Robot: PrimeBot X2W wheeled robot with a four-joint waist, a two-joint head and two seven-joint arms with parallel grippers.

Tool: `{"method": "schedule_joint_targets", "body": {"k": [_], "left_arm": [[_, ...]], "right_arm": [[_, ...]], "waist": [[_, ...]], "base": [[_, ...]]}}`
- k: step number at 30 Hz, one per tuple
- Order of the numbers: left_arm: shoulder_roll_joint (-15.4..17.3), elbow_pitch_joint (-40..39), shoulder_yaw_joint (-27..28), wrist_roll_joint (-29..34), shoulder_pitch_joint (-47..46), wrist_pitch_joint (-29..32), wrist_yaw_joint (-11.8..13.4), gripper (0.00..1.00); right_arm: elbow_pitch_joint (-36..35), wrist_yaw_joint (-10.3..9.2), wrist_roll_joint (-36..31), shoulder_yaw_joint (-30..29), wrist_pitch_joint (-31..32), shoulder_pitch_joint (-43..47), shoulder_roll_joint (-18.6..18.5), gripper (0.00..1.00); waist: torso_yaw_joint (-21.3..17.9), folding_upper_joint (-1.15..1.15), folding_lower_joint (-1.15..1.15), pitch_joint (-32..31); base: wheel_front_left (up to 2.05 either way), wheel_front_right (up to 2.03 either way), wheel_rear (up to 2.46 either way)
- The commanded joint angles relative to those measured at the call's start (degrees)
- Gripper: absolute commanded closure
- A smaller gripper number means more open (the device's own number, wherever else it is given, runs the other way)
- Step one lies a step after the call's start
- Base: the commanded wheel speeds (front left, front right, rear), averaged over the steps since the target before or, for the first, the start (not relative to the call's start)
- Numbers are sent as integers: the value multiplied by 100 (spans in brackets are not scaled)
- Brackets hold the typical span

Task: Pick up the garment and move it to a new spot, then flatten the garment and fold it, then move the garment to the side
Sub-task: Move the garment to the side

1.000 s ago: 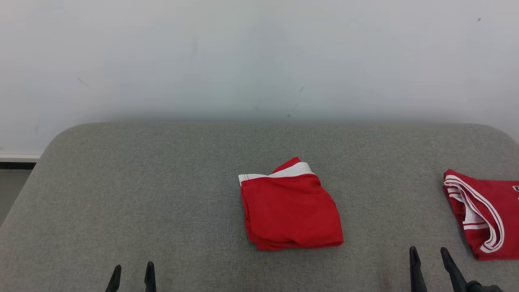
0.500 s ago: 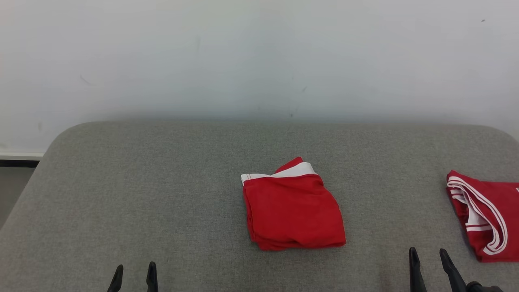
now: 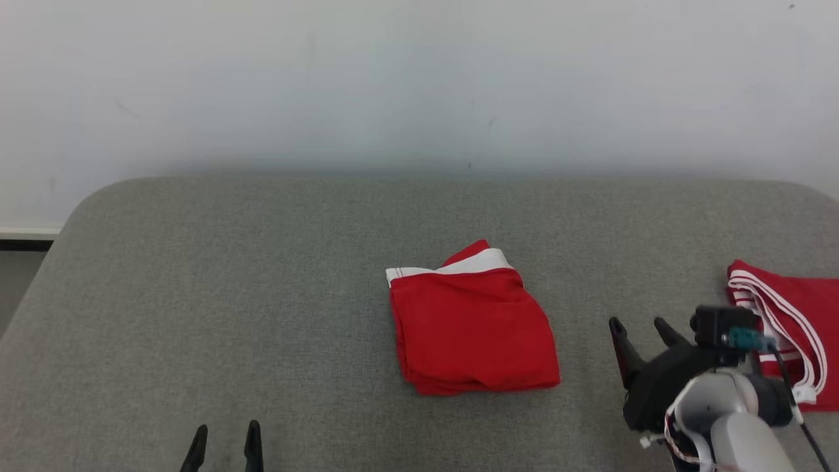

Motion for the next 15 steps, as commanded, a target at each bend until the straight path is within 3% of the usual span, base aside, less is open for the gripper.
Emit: {"method": "schedule_joint_targets", "body": {"k": [1,9,15], "left_arm": [[-3,1,-59,-35,-55,-16,-6,0],[-2,-47,-382,-146,-368,-16,4,0],[-3,-71,-461,-172,-495,-16,41,0]], "right_arm": [[150,3,-66,-34,354,-361,-36,0],[1123,3,10,-493,1645,-1757,-49,0],[1781,3,98,-484,2418,-2268,-31,0]], "waist": [[81,0,0,116],[591,0,0,587],[842,0,0,940]], "base": [[0,0,0],[0,0,0],[0,0,0]]}}
